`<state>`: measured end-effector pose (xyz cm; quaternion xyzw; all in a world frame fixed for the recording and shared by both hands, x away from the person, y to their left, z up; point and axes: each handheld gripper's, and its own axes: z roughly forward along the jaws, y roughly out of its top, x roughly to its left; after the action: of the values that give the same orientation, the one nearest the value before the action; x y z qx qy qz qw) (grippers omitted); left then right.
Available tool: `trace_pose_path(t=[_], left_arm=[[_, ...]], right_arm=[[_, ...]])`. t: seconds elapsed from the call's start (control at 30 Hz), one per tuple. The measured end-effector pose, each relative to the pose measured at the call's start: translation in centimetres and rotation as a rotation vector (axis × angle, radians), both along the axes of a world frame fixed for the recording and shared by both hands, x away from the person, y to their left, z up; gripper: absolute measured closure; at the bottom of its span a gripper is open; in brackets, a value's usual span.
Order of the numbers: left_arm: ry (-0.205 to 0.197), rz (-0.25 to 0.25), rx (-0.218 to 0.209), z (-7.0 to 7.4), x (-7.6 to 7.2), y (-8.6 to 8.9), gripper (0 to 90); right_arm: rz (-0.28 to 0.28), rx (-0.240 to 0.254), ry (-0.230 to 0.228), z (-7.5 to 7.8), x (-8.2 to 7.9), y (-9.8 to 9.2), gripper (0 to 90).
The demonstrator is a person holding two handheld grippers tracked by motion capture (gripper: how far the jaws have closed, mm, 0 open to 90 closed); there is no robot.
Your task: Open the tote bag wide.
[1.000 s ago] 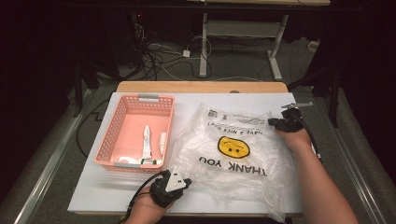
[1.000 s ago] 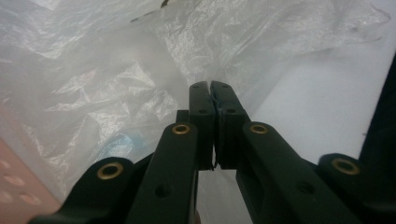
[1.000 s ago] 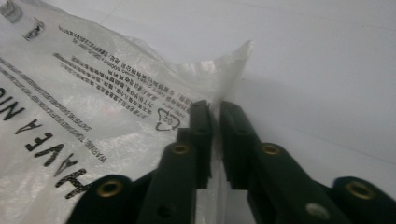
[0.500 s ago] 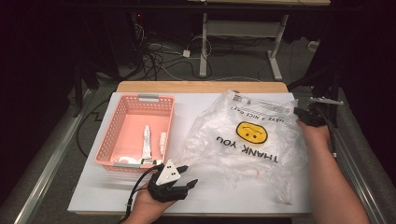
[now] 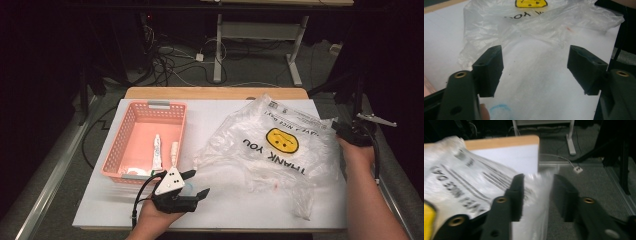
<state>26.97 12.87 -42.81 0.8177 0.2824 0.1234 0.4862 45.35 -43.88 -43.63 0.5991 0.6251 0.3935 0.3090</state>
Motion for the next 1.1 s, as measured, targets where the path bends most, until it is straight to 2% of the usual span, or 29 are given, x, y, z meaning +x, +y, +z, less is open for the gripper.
trace_pose_path(t=[0.1, 0.13, 0.17, 0.2, 0.23, 0.27, 0.3, 0.33, 0.4, 0.47, 0.5, 0.57, 0.6, 0.63, 0.73, 0.83, 0.97, 1.03, 1.1], left_arm=[[-0.006, 0.010, -0.023, 0.5, 0.2, 0.4, 23.2], [-0.007, 0.031, -0.039, 1.1, 0.6, 1.0, 21.0], [-0.007, 0.031, -0.039, 1.1, 0.6, 1.0, 18.6], [-0.003, 0.065, -0.048, 1.6, 1.2, 1.7, 15.0], [-0.003, 0.065, -0.048, 1.6, 1.2, 1.7, 13.5], [-0.020, 0.106, -0.053, 1.9, 1.6, 2.5, 13.2], [-0.022, 0.128, -0.052, 2.1, 1.8, 2.9, 10.6], [-0.022, 0.128, -0.052, 2.1, 1.8, 2.9, 5.8], [0.017, 0.176, -0.040, 1.9, 2.4, 4.0, 0.0], [0.015, 0.186, -0.040, 1.6, 2.4, 4.4, 0.0], [0.015, 0.203, -0.023, 1.2, 2.3, 4.9, 0.0], [0.020, 0.203, -0.021, 1.0, 2.3, 5.1, 0.0], [0.021, 0.209, -0.022, 0.8, 2.3, 5.4, 0.0], [0.018, 0.220, -0.029, 0.7, 2.2, 5.6, 0.0], [0.019, 0.240, -0.046, 0.7, 2.3, 6.0, 0.0], [0.017, 0.244, -0.046, 0.6, 2.4, 6.0, 0.0], [0.028, 0.254, -0.054, 0.5, 2.7, 6.2, 0.0], [0.028, 0.254, -0.059, 0.5, 2.7, 6.2, 0.0], [0.026, 0.253, -0.055, 0.5, 2.7, 6.3, 0.0]], right_arm=[[0.047, -0.006, -0.037, 1.4, -2.0, 0.4, 57.7], [0.064, -0.008, -0.051, 1.7, -2.9, 0.7, 57.7], [0.086, -0.009, -0.050, 1.8, -3.8, 0.9, 57.4], [0.100, -0.012, -0.050, 1.9, -4.8, 1.3, 57.1], [0.100, -0.012, -0.050, 1.9, -4.8, 1.3, 57.1], [0.139, -0.023, -0.051, 1.9, -6.9, 2.0, 56.4], [0.155, -0.037, -0.050, 1.8, -8.0, 2.4, 56.4], [0.170, -0.034, -0.050, 1.7, -9.2, 2.9, 56.4], [0.191, -0.027, -0.054, 1.3, -11.6, 3.8, 56.4], [0.215, -0.022, -0.047, 0.8, -13.8, 4.7, 56.4], [0.225, -0.018, -0.051, 0.6, -15.0, 5.1, 56.4], [0.250, -0.013, -0.038, 0.3, -17.0, 6.1, 55.9], [0.250, -0.013, -0.038, 0.3, -17.0, 6.1, 55.9], [0.271, -0.017, -0.038, 0.2, -18.7, 6.7, 56.0], [0.286, 0.002, -0.037, -0.1, -21.0, 7.3, 55.9], [0.324, 0.017, 0.001, -0.9, -22.3, 7.9, 53.1], [0.374, 0.016, 0.099, -2.6, -22.1, 9.1, 45.1], [0.388, -0.004, 0.150, -3.3, -21.7, 9.5, 46.3], [0.397, -0.017, 0.183, -3.8, -21.4, 9.7, 53.4]])
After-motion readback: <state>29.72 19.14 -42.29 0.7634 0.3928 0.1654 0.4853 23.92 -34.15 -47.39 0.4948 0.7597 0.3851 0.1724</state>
